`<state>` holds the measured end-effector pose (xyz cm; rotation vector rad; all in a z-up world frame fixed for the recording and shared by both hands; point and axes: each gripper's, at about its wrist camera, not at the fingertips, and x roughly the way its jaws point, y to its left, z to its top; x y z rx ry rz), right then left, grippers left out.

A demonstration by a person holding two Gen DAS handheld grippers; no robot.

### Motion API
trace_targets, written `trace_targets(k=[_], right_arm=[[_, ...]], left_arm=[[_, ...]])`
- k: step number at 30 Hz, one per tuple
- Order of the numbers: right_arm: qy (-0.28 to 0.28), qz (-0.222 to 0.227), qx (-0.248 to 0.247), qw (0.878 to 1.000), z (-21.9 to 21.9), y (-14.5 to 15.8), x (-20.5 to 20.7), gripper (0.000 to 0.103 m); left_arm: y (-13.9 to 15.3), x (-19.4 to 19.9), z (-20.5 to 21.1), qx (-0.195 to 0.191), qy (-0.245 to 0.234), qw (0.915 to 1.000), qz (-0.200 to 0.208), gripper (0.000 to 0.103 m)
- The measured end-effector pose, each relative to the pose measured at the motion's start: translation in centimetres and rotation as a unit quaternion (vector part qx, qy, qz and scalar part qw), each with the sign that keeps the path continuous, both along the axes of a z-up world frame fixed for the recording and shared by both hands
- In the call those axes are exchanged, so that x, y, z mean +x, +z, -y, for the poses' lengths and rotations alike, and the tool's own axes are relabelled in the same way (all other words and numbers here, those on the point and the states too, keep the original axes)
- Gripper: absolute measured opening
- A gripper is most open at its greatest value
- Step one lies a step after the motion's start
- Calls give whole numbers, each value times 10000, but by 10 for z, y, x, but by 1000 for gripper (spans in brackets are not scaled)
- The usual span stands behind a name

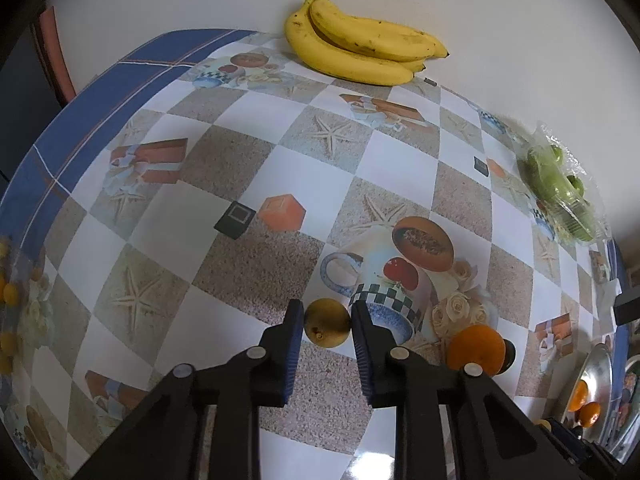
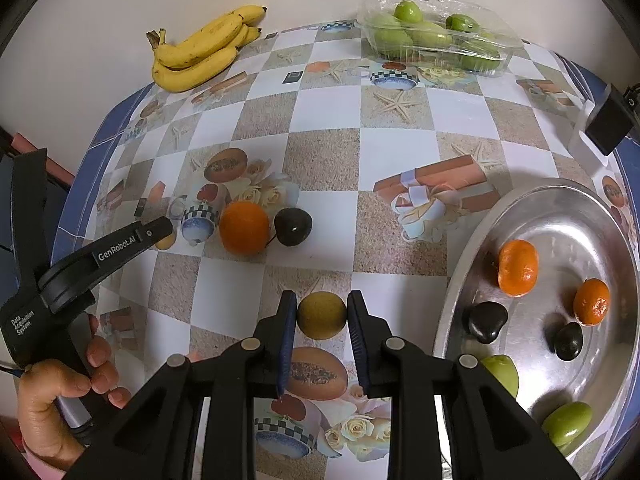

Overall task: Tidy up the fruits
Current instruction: 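Grasp another small yellow fruit with the left tool, then carry both small yellow fruits over the steel bowl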

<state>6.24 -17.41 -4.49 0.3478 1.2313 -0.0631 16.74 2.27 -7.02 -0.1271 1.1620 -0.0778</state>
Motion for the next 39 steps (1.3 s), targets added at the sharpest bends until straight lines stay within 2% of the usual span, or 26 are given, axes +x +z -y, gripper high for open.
trace_targets(k=[6, 19, 30, 39], right_arm=[[-28, 44, 37, 10000, 1, 2, -1, 27], [-453, 140, -114, 9988, 27, 18, -13, 27], [-1102, 156, -226, 9935, 80, 30, -38, 27], [-1751, 149, -335, 9839, 133, 36, -69, 27]], left_arm=[[11, -3, 0, -79, -21, 9999, 100, 26], [65, -25, 18, 64, -302, 9977, 601, 26], [90, -56, 68, 122, -902, 9918, 894, 26], [98, -89, 129, 152, -1624, 9814, 1008, 26]])
